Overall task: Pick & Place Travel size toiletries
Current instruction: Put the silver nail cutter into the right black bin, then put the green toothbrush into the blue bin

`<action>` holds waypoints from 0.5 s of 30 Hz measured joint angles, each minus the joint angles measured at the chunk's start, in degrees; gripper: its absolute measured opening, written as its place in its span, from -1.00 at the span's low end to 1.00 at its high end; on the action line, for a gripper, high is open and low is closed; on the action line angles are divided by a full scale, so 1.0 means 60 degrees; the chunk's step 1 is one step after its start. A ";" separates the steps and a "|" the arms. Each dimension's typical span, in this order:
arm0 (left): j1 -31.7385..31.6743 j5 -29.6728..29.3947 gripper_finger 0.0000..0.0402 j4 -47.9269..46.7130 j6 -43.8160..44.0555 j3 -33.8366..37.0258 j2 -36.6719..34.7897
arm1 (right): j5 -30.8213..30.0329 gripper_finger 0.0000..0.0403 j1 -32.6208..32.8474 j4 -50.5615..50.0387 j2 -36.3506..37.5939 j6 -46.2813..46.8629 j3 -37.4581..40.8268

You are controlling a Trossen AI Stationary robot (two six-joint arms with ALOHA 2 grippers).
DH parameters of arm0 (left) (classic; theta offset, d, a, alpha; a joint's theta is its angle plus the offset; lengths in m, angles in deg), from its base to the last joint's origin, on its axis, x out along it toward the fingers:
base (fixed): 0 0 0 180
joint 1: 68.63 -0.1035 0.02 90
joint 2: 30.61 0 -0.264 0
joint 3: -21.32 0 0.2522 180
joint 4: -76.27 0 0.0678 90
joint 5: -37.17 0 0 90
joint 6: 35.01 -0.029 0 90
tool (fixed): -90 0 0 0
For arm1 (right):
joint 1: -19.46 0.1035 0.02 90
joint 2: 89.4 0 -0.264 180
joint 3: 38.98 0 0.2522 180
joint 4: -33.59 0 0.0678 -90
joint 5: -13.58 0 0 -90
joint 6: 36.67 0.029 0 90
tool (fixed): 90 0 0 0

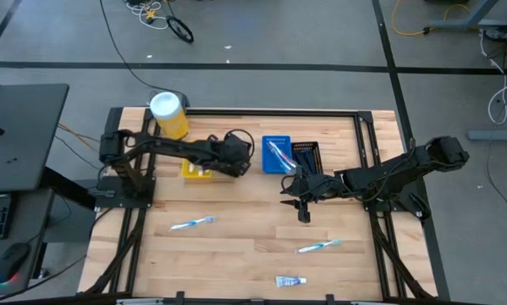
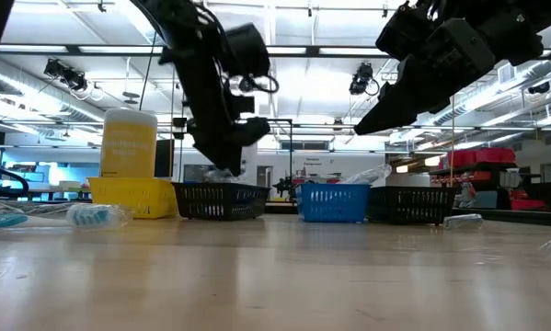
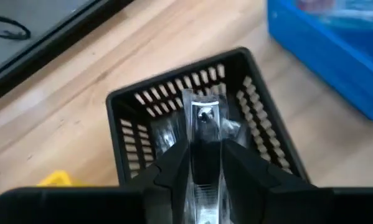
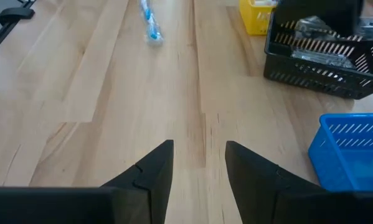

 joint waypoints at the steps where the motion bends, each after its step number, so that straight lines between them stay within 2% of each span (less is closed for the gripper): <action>1: -0.0115 0.0123 -0.47 0.0033 0.0000 -0.0004 0.0059 | 0.0000 -0.23 0.0000 -0.0008 0.0000 -0.0001 0.0000; 5: -0.0357 0.0835 -0.39 0.0140 -0.0227 -0.0015 0.0274 | 0.0152 -0.23 0.0000 -0.0084 0.0000 -0.0044 0.0000; 9: -0.0367 0.0576 -0.27 0.0225 -0.0500 -0.0015 0.0258 | 0.0922 -0.23 0.0065 -0.0693 0.0003 -0.0413 0.0000; 15: -0.0313 0.0324 -0.13 0.0242 -0.0465 -0.0012 0.0256 | 0.3088 -0.23 0.0766 -0.2241 0.0261 -0.0096 0.0000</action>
